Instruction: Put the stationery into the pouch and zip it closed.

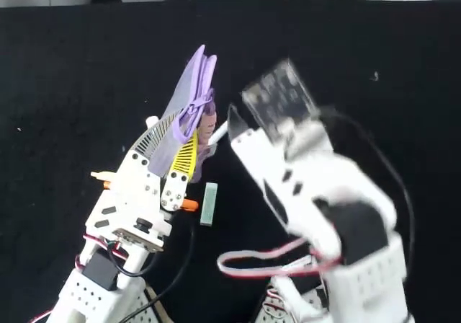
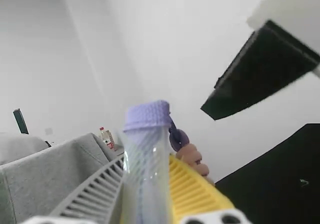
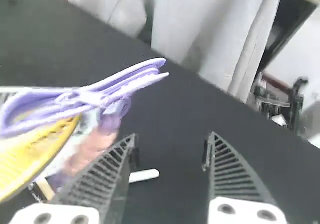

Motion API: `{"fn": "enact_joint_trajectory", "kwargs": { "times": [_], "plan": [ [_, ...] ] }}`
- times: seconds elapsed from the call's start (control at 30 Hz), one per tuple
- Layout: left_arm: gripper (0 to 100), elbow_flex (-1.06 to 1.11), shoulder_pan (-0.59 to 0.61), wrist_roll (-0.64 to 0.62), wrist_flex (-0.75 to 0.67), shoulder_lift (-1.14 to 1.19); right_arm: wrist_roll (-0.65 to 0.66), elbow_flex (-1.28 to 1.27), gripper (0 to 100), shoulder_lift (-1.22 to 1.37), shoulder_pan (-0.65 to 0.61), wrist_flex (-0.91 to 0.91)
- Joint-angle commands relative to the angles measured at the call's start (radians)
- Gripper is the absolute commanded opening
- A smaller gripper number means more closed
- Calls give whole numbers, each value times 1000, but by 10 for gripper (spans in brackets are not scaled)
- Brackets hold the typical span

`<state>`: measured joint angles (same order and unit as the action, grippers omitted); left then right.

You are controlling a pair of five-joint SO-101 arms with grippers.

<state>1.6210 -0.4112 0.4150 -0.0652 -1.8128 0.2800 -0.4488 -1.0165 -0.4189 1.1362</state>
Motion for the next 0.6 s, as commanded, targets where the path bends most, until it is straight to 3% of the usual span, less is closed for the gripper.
{"fn": "enact_joint_trajectory", "kwargs": {
  "times": [0.0,0.2,0.57],
  "plan": [
    [28,-67,-1,-6,-23,-12,-11,-252,209,-239,-98,-133],
    [28,-67,-7,-6,-25,-12,-109,-418,209,-360,-163,-265],
    [28,-67,-10,-6,-25,-12,-109,-598,208,-361,-169,-500]
  ]
}}
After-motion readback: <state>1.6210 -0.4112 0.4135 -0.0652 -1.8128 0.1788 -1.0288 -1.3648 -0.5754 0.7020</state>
